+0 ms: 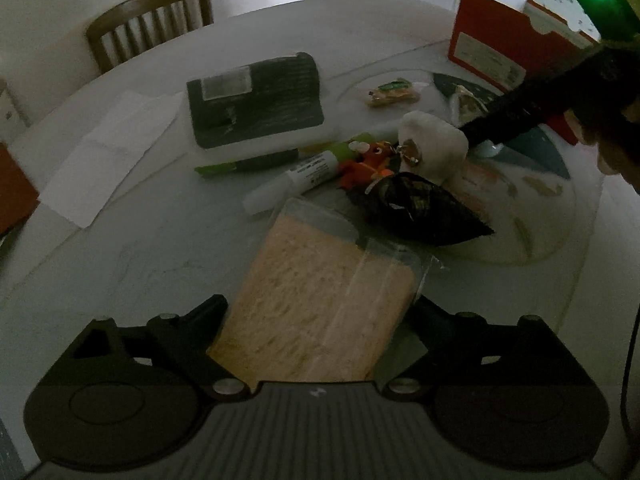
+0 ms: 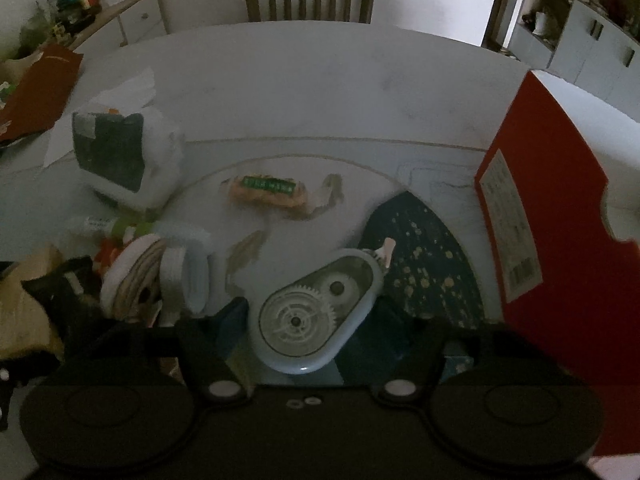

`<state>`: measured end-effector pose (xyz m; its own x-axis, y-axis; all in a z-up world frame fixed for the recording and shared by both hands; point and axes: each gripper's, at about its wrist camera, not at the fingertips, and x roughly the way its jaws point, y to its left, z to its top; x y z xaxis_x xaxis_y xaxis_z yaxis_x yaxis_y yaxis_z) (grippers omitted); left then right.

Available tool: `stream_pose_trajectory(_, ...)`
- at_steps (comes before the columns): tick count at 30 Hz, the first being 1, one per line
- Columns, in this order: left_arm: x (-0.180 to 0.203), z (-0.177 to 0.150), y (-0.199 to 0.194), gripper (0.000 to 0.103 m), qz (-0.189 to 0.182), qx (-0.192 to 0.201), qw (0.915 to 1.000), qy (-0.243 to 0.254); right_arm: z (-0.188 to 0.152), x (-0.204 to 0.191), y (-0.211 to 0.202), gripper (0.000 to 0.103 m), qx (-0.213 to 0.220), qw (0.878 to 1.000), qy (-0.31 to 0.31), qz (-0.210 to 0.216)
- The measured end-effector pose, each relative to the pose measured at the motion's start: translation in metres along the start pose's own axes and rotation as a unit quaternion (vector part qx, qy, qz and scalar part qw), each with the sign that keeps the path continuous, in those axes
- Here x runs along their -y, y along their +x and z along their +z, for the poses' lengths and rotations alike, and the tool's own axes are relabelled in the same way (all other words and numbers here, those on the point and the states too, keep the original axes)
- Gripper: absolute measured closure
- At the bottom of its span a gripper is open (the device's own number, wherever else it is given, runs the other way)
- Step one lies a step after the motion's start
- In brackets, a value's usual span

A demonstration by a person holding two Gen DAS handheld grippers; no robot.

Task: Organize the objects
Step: 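Grasp the light-blue correction tape dispenser with the right tool, then carry the bread bag in the left tool while the right tool carries the tape dispenser into the box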

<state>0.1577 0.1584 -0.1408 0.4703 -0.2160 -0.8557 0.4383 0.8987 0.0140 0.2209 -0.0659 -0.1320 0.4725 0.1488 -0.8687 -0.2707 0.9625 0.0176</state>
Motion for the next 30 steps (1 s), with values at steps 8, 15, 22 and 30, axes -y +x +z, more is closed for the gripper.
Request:
stream_pose_trajectory(8, 0.004, -0.011, -0.013, 0.014, 0.011, 0.006, 0.9979, -0.064, -0.023, 0.010, -0.021, 0.035, 0.017, 1.000, 0.013, 0.019)
stream_pose_trajectory(15, 0.014, -0.018, -0.033, 0.017, 0.000, 0.021, 0.9929, -0.117, -0.041, 0.011, -0.063, 0.035, 0.044, 0.998, 0.006, 0.042)
stream_pose_trajectory(22, 0.035, -0.017, -0.055, 0.020, -0.001, 0.037, 0.9907, -0.131, -0.052, 0.014, -0.110, 0.035, 0.071, 0.995, -0.008, 0.071)
stream_pose_trajectory(30, 0.072, 0.001, -0.086, 0.020, -0.019, 0.072, 0.9897, -0.123, -0.057, 0.031, -0.148, 0.035, 0.094, 0.992, -0.017, 0.083)
